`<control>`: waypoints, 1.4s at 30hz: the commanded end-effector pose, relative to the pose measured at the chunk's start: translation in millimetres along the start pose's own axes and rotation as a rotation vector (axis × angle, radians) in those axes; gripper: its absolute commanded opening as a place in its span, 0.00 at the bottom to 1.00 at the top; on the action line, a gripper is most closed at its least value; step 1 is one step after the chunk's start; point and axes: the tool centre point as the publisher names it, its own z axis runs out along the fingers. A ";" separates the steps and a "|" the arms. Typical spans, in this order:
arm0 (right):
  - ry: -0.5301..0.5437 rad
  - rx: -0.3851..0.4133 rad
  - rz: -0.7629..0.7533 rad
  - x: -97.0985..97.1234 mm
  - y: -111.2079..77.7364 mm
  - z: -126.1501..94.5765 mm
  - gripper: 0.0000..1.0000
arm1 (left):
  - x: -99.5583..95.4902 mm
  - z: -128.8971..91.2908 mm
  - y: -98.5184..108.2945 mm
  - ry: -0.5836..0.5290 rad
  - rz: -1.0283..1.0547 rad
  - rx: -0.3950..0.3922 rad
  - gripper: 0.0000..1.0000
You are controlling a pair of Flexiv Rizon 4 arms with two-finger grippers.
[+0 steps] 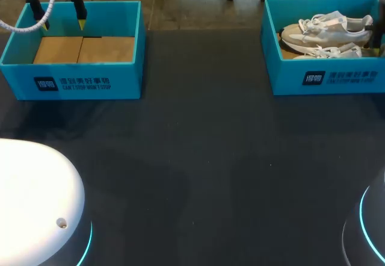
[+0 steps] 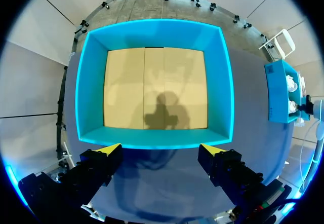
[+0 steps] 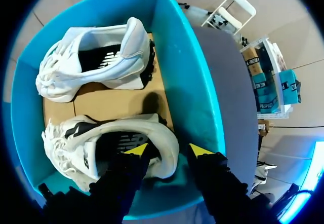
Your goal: Take the shoe out of the shoebox, open the shoe tongue, remove and reinsert the insole, then place the shoe into the shoebox
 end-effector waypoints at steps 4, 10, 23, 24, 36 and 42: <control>-0.016 -0.020 -0.010 10.2 7.0 14.5 0.46 | -0.2 -0.9 0.0 -0.002 0.000 -0.001 1.00; -0.022 -0.035 0.000 10.8 7.9 20.9 0.47 | -0.2 -0.9 0.0 -0.002 0.000 -0.001 1.00; -0.058 -0.028 0.026 9.2 8.6 38.9 0.45 | -0.2 -0.9 0.0 -0.002 0.000 -0.001 1.00; -0.061 -0.028 0.026 9.6 8.5 39.6 0.44 | -0.2 -0.9 0.0 -0.002 0.000 -0.001 1.00; -0.003 -0.009 0.081 3.4 4.0 13.5 0.00 | -0.2 -0.9 0.0 -0.002 0.000 -0.001 1.00; -0.003 -0.025 0.071 -4.6 1.0 -29.7 0.00 | -0.2 -0.9 0.0 -0.002 0.000 -0.001 1.00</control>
